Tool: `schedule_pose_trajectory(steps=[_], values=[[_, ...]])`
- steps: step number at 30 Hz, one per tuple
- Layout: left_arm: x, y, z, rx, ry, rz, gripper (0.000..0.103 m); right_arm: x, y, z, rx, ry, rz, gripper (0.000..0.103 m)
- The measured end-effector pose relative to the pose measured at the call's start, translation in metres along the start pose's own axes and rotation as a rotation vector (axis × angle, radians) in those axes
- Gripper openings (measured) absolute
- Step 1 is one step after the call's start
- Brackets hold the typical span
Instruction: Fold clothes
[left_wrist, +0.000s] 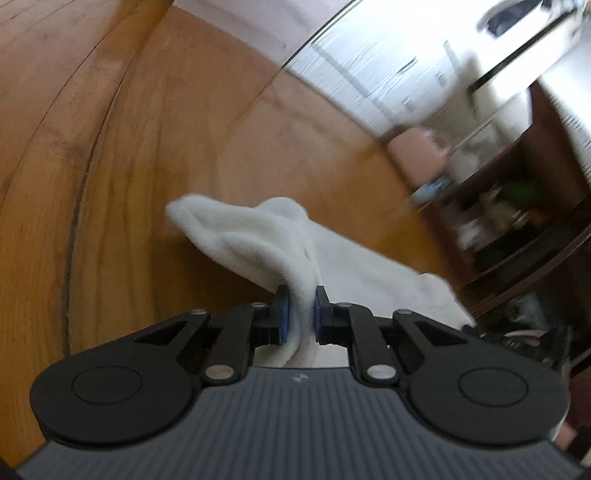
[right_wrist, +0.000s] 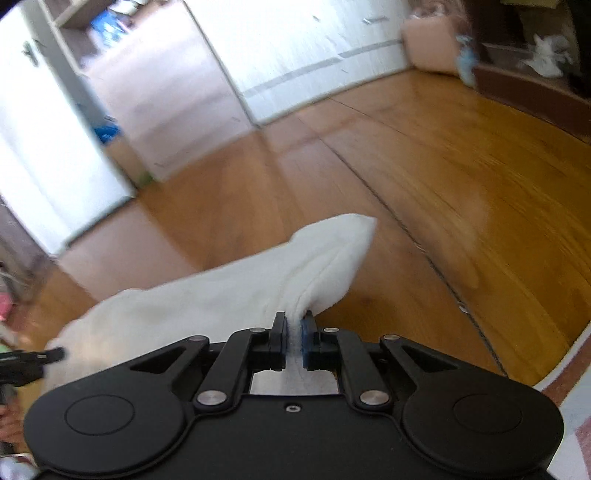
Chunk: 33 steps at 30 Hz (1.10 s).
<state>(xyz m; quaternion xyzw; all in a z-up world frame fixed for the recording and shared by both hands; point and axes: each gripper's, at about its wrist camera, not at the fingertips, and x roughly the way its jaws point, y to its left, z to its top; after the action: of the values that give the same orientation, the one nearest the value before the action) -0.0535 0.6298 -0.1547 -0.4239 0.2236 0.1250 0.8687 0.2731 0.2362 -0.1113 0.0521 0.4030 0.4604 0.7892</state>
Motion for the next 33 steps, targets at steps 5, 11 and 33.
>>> schedule_pose_trajectory(steps=[5, 11, 33], values=[[-0.054, -0.034, -0.032, 0.038, -0.090, -0.134, 0.011, -0.094, 0.033, -0.022, 0.004, -0.105, 0.193, 0.009], [-0.166, -0.025, -0.136, -0.056, -0.203, -0.211, 0.011, -0.231, 0.045, -0.115, -0.094, -0.226, 0.253, 0.009], [-0.223, -0.007, -0.283, -0.379, -0.206, 0.352, 0.043, -0.285, 0.014, -0.272, 0.295, 0.145, 0.078, 0.047]])
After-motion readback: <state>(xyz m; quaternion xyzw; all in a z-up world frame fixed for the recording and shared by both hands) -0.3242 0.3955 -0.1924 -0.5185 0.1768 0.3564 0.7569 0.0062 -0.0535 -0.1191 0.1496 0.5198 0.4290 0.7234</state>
